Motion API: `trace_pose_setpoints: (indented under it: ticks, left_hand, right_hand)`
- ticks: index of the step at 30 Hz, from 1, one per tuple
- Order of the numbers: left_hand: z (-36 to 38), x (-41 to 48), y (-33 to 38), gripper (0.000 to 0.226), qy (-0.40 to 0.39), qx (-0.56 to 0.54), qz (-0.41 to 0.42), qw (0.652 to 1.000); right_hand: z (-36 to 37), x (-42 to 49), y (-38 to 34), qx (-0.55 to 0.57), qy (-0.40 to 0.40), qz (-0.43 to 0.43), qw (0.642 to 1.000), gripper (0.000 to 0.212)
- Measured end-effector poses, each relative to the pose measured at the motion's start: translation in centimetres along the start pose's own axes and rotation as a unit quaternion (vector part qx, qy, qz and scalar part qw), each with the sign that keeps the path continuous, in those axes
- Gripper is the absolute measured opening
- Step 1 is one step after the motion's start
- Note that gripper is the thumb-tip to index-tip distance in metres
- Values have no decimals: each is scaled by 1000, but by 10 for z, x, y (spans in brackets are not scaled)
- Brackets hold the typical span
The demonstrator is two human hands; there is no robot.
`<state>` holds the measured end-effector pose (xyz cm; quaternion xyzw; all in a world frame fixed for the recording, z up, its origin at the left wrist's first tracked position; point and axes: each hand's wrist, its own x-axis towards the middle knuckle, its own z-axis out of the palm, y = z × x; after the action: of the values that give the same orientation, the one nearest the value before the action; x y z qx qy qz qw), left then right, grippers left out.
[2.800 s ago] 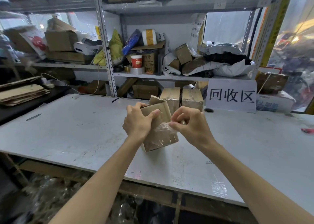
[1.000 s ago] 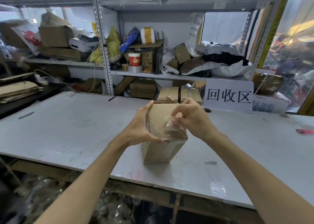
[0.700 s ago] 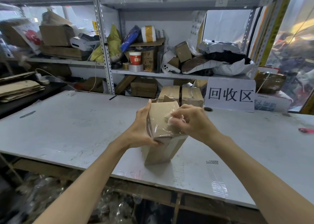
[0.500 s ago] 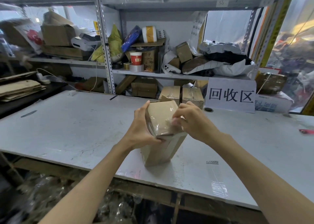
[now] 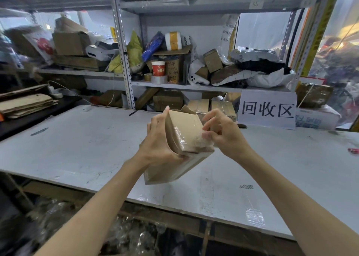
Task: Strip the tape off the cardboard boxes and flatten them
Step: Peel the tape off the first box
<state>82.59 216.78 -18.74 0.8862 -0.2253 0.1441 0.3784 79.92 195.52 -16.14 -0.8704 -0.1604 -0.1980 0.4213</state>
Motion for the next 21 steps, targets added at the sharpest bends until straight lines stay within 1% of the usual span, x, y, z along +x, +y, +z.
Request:
trace_pose_setpoints:
  ticks: [2, 3, 6, 7, 8, 11, 13, 14, 15, 18, 19, 20, 21]
  left_hand:
    - [1, -3, -1, 146, 4, 1, -8, 1000]
    - [2, -5, -2, 145, 4, 6, -10, 1000]
    - [4, -10, -6, 144, 13, 8, -25, 1000]
    - [4, -11, -7, 144, 12, 9, -25, 1000]
    - [4, -11, -7, 145, 6, 15, -20, 1000]
    - [6, -8, -8, 145, -13, 39, -7, 999]
    - [8, -9, -11, 144, -8, 43, -11, 999]
    - [8, -10, -13, 144, -3, 44, -16, 999]
    - [7, -10, -15, 144, 3, 41, -24, 999]
    - [6, -11, -20, 146, 11, 17, -43, 999]
    - [6, -11, -21, 147, 15, 11, -49, 999]
    - [7, -11, -22, 148, 22, 8, -59, 998]
    - [8, -12, -23, 150, 32, 7, -71, 997]
  right_hand:
    - [8, -1, 4, -35, 18, -15, 999, 4]
    - [11, -1, 5, -60, 15, -22, 998, 3]
    - [15, -4, 9, -65, -66, -23, 995, 21]
    - [15, -6, 10, -63, -84, -19, 994, 28]
    - [15, -7, 10, -68, -83, -14, 994, 31]
    - [18, -8, 11, -94, -54, -15, 994, 27]
    - [20, -6, 8, -122, -67, -44, 989, 21]
    - [20, -5, 6, -130, -87, -58, 986, 18]
    - [19, -3, 4, -121, -115, -63, 984, 18]
    - [13, 2, -3, -74, -199, -39, 976, 27]
    - [10, 3, -6, -68, -203, -35, 976, 25]
    - [8, 4, -8, -54, -184, -35, 981, 22]
    - [8, 4, -10, -27, -150, -30, 988, 24]
